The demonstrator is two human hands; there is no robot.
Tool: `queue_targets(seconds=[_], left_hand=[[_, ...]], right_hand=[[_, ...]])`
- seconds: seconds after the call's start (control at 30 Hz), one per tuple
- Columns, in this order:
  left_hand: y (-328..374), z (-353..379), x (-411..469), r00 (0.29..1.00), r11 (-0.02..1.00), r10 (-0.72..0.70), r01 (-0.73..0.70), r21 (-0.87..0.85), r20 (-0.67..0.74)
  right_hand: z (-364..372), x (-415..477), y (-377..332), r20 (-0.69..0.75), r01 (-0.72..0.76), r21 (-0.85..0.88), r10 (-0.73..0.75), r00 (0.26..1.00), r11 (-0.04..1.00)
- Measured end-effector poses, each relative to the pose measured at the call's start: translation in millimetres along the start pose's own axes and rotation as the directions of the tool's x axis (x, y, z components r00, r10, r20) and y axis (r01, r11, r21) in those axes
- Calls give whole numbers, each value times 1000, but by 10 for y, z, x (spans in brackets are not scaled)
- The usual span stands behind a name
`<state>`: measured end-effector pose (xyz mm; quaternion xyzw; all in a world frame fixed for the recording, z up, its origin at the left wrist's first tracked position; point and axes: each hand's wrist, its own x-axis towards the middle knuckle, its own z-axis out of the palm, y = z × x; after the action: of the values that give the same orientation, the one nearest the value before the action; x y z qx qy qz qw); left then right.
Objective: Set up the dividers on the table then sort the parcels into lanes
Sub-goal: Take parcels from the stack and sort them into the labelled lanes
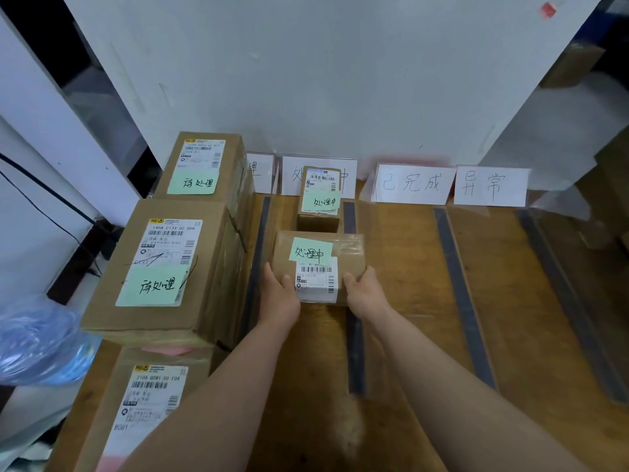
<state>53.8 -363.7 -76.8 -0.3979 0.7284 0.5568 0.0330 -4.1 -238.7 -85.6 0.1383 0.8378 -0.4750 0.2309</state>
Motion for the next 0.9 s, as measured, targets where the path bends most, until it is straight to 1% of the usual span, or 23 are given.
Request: queue_targets(seconds=[0.13,0.3,0.5,0.63,0.73,0.9], left_hand=[[41,7,-5,1000,1000,3,-3,27,-6],[63,2,-78,1000,1000,-17,18,23,-16],[54,-41,-161,1000,998,14,-12,59,-23],[7,-42,-174,999,998,35,-35,59,3],[-7,-10,-127,999,997,34,-34,67,1],[-14,25,-81,999,996,30,-29,81,-13]], right_hand=[[11,24,-26,-14,4,-6,-4,1000,1000],[24,-5,-37,-76,48,-32,-50,996,998],[-36,-105,-67,-105,151,-55,-157,982,987],[-37,-126,-66,-99,209,-128,-223,970,969],[-13,-120,-64,-105,207,-179,-228,968,962],[9,-148,-92,-103,200,-202,-224,969,959]])
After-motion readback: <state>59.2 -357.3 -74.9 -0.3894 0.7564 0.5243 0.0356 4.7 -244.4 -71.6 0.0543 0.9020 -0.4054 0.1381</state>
